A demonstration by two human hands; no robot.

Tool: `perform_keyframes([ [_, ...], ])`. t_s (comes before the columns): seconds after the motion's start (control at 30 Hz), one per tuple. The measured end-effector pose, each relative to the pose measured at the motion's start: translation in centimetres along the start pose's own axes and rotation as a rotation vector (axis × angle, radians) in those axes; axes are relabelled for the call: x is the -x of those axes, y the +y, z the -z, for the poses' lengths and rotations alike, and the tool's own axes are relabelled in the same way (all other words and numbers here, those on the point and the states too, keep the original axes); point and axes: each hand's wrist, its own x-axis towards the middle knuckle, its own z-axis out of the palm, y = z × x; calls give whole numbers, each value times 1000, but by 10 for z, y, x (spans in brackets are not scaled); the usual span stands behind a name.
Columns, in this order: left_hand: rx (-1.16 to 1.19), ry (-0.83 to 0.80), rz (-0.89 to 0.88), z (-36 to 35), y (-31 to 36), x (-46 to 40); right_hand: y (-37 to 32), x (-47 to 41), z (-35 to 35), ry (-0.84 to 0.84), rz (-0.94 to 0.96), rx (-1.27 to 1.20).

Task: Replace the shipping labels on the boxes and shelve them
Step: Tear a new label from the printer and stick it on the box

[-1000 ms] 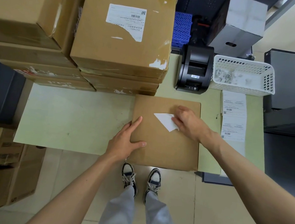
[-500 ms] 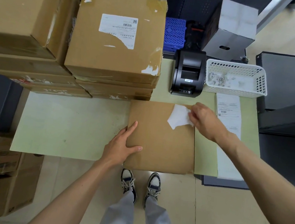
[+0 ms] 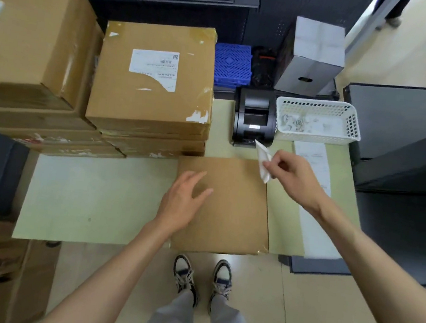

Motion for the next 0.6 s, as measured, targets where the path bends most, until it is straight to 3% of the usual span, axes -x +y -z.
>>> perform_keyframes([
  [0.13, 495, -133, -45, 6, 55, -14, -17, 17, -22, -110, -8, -278],
  [0.23, 718, -241, -64, 8, 74, -15, -29, 27, -30, -115, -20, -412],
  [0.47, 722, -234, -178, 18, 84, -9, -41, 41, -28, -54, -157, -515],
  [0.6, 712, -141, -199, 22, 88, -8, -52, 44, -30, 129, -208, -481],
])
